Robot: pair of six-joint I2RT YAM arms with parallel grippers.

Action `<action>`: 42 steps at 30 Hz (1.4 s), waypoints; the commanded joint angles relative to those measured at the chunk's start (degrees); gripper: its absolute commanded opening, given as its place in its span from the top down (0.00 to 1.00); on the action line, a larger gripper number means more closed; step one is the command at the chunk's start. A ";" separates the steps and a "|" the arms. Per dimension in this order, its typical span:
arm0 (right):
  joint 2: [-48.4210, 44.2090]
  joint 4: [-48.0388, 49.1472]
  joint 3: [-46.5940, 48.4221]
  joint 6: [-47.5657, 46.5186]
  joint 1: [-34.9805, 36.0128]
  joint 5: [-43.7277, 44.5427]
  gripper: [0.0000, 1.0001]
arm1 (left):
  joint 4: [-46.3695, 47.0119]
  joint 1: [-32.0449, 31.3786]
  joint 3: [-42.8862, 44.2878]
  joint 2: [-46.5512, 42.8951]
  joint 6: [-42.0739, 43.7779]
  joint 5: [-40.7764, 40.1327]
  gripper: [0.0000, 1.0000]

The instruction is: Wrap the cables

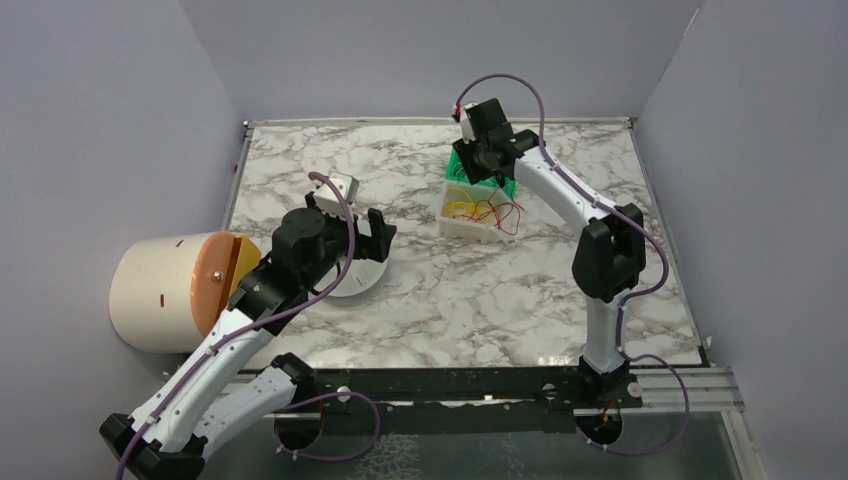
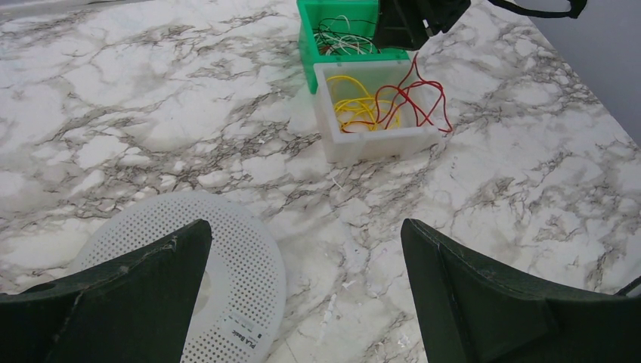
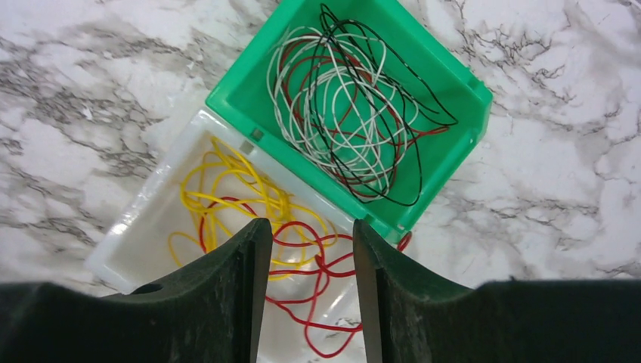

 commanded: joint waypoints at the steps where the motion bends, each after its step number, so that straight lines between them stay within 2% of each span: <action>1: -0.09 2.33 -2.43 -13.95 -1.82 -6.42 0.51 | 0.50 -0.16 -0.95 -1.37 0.51 1.06 0.01; 4: 0.95 -0.44 0.04 -16.46 -3.91 -13.76 0.49 | 0.41 -0.15 -1.27 -1.65 0.62 1.01 0.01; 7: 4.05 -6.36 4.86 -18.69 -5.91 -25.04 0.47 | 0.43 -0.15 -1.20 -1.66 0.62 0.97 0.01; 12: 6.01 -6.03 5.33 -19.90 -6.85 -26.50 0.41 | 0.41 -0.16 -1.28 -1.57 0.62 0.95 0.01; 19: 9.29 -4.35 7.44 -20.19 -6.91 -23.94 0.32 | 0.46 -0.16 -1.28 -1.22 0.62 1.41 0.01; 25: 11.81 -4.84 10.79 -20.93 -6.94 -24.80 0.30 | 0.46 -0.16 -1.20 -0.99 0.62 1.41 0.01; 36: 15.26 -5.42 11.30 -19.79 -6.91 -25.99 0.35 | 0.42 -0.15 -1.20 -0.88 0.71 1.24 0.01; 42: 14.68 -4.60 9.49 -19.17 -6.91 -26.37 0.48 | 0.45 -0.15 -1.20 -1.02 0.71 1.22 0.01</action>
